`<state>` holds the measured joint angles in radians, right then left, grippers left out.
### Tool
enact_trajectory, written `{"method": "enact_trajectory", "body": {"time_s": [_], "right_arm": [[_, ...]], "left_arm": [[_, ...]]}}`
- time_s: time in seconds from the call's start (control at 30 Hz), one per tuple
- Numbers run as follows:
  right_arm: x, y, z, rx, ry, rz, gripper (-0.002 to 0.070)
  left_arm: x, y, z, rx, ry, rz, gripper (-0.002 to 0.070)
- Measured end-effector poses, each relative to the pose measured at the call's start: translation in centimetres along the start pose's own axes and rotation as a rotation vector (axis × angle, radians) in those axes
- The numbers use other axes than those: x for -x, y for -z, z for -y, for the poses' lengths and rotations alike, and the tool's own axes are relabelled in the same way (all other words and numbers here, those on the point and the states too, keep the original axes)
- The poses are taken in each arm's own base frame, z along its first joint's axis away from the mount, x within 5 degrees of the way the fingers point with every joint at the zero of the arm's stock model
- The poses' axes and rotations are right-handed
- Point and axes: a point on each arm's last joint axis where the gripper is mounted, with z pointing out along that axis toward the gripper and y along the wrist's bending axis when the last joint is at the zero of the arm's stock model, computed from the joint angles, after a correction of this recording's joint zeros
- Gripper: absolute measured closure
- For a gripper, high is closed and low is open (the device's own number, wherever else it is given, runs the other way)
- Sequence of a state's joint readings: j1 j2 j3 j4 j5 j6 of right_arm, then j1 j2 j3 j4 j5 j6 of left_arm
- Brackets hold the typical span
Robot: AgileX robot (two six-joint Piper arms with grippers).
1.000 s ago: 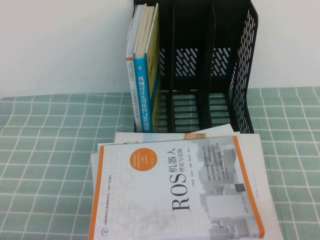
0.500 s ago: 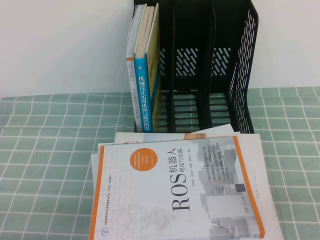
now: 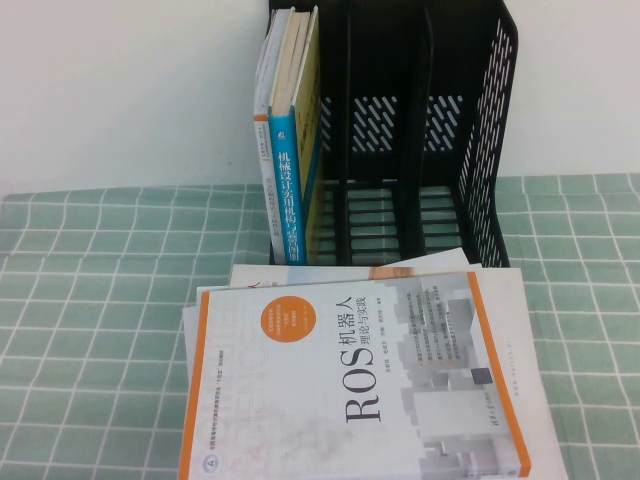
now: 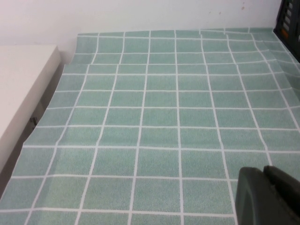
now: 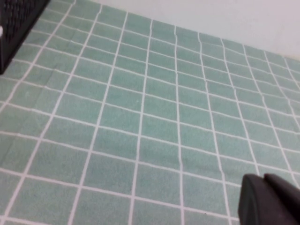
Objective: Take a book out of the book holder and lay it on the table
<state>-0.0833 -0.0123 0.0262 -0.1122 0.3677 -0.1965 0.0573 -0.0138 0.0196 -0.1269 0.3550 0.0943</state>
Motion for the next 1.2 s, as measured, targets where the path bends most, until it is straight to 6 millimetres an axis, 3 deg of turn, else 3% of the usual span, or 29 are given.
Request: {"method": "enact_trajectory", "body": {"time_s": [0.47, 0.8, 1.2], "right_arm": [[-0.06, 0.0, 0.18, -0.02, 0.062, -0.007, 0.0678], [-0.07, 0.0, 0.18, -0.021, -0.108, -0.007, 0.0678], [-0.04, 0.0, 0.19, -0.021, -0.15, -0.002, 0.0678]], "left_arm": [[0.0, 0.0, 0.0, 0.0, 0.0, 0.0, 0.0677], [0.0, 0.0, 0.0, 0.0, 0.0, 0.0, 0.0677], [0.0, 0.0, 0.0, 0.0, 0.0, 0.0, 0.0677]]}}
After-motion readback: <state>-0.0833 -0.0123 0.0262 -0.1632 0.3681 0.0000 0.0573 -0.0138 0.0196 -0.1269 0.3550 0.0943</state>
